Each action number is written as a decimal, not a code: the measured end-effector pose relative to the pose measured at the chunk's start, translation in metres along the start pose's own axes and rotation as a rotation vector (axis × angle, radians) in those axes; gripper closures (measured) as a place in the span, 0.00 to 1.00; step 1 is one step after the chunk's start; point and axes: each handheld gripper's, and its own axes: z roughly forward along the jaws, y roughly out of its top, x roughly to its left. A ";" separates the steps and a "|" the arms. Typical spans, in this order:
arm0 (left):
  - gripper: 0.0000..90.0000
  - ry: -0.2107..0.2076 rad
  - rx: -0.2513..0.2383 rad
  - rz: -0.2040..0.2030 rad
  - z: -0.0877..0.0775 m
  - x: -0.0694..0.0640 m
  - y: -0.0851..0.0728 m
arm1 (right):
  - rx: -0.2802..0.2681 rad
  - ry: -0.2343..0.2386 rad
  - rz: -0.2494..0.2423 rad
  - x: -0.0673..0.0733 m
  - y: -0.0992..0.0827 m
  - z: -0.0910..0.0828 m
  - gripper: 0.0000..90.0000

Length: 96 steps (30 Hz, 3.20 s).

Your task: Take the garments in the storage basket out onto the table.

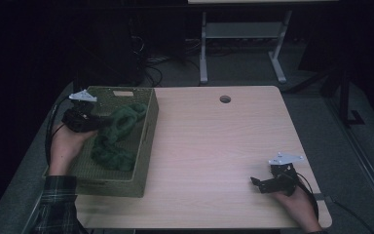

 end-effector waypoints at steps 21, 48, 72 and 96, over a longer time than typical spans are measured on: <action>0.97 -0.110 -0.109 0.088 -0.041 -0.030 0.050 | 0.000 0.000 0.000 0.000 0.000 0.000 0.02; 0.97 -0.283 -0.147 0.216 -0.023 -0.121 0.110 | 0.001 0.001 0.005 0.000 0.000 0.000 0.02; 0.97 -0.384 -0.109 0.236 0.051 -0.180 0.120 | 0.000 0.000 0.002 0.000 0.000 0.000 0.02; 0.97 -0.472 -0.043 0.177 0.160 -0.217 0.089 | 0.001 0.000 0.004 0.000 0.000 0.000 0.02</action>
